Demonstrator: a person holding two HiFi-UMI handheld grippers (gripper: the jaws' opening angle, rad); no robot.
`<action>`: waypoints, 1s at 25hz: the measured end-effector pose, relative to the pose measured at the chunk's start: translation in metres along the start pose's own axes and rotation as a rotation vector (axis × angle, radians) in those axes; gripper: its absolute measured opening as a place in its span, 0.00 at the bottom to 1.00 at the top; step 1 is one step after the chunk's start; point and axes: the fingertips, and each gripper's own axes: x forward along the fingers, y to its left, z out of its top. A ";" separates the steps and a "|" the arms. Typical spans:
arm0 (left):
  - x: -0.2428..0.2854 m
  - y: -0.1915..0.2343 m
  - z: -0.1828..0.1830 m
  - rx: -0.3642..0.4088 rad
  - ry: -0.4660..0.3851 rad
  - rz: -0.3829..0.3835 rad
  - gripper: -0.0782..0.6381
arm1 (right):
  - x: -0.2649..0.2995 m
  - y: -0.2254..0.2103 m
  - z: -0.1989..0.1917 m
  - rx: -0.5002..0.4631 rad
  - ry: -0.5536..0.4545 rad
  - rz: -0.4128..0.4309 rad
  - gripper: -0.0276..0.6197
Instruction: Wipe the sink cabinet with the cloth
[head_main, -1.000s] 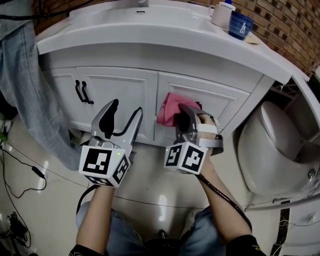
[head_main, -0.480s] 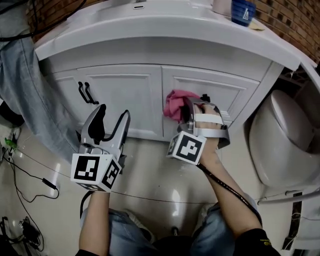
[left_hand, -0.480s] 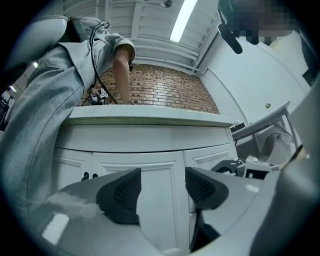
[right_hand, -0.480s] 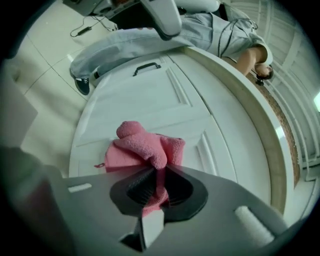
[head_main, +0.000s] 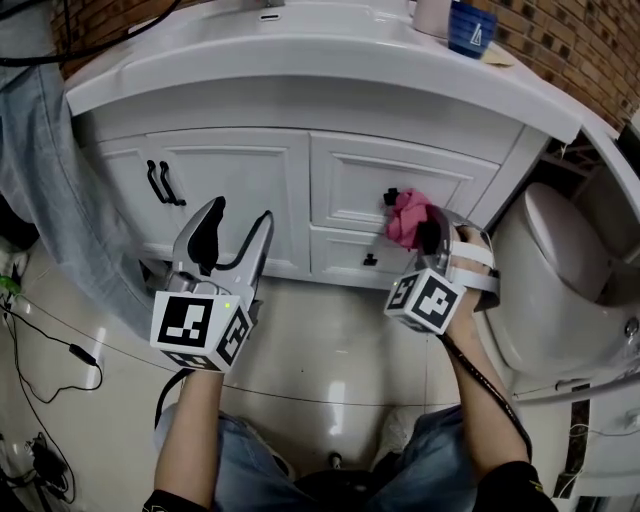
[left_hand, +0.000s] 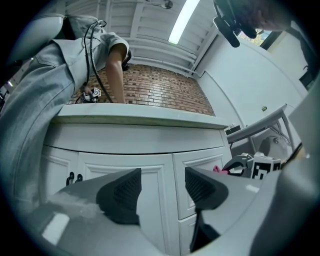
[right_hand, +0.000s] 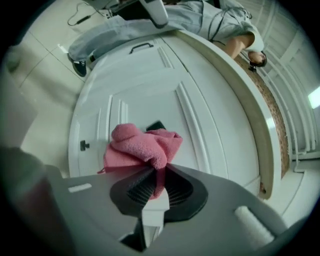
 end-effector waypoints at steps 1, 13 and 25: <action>0.002 -0.001 -0.001 0.002 0.003 -0.004 0.49 | 0.003 -0.005 -0.016 0.029 0.026 -0.001 0.11; 0.016 -0.015 -0.004 -0.010 0.002 -0.019 0.49 | -0.005 -0.030 -0.093 0.207 0.181 -0.044 0.11; 0.008 0.008 -0.011 -0.009 0.024 0.033 0.49 | -0.015 0.068 0.141 -0.013 -0.325 0.156 0.11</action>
